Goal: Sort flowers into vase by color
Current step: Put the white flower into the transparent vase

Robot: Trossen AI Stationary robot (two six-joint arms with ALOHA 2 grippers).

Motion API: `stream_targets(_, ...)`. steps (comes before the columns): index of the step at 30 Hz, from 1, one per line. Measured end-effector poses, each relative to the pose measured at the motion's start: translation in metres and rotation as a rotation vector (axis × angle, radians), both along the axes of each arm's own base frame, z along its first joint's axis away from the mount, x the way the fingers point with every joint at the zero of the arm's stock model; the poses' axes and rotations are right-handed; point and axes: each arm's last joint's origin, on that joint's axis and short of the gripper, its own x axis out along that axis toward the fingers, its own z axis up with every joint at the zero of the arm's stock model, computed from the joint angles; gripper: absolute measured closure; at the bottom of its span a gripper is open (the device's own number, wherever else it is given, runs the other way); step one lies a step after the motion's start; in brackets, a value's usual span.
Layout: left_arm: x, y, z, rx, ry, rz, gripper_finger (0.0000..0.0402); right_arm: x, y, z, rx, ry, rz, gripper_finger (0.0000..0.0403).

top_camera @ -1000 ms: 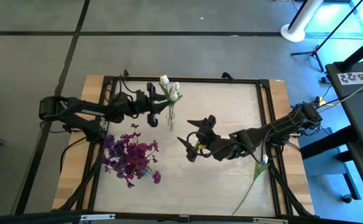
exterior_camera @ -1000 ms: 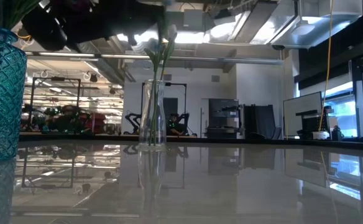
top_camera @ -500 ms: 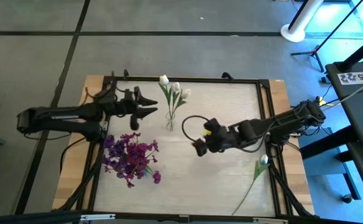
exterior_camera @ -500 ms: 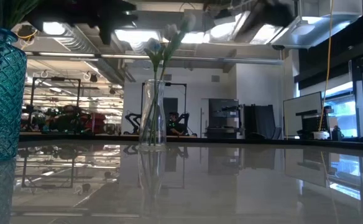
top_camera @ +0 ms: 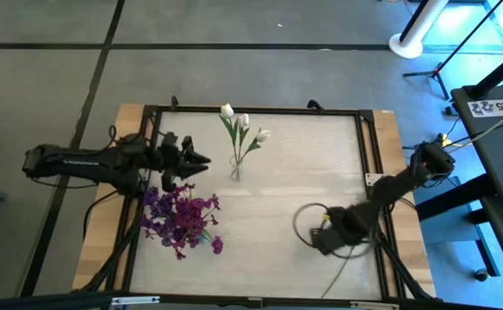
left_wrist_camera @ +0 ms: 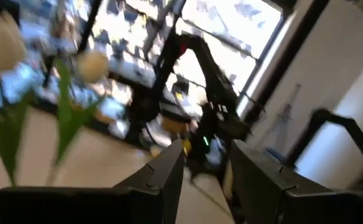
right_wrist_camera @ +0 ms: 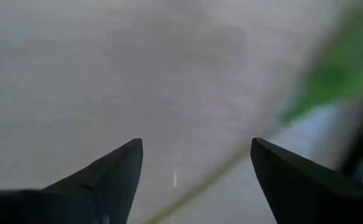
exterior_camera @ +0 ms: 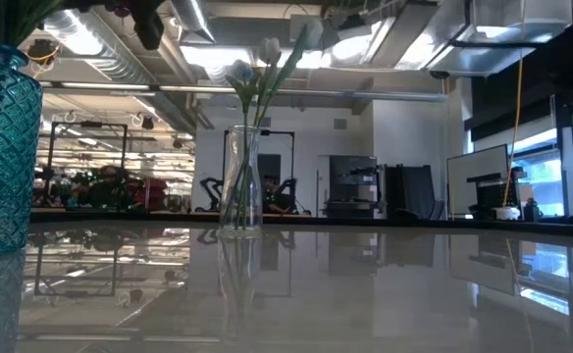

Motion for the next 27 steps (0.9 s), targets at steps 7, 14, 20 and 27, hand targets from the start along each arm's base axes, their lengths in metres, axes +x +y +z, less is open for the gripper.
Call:
stream_targets(7,0.002,-0.017,-0.008,-0.107,0.091,-0.074,0.0274,-0.051,0.001,-0.019,-0.017,0.155,-0.054,0.0125)
stream_targets(14,0.002,-0.027,-0.009,-0.169,0.098,-0.091,0.0274,-0.079,-0.026,-0.043,-0.054,0.184,-0.046,0.0146)
stream_targets(20,0.001,-0.032,-0.009,-0.217,0.107,-0.126,0.0274,-0.089,-0.036,-0.069,0.073,0.120,-0.043,0.0182)
stream_targets(27,0.001,-0.033,-0.009,-0.225,0.108,-0.089,0.0274,-0.078,-0.040,-0.066,0.046,0.041,-0.054,0.0274)
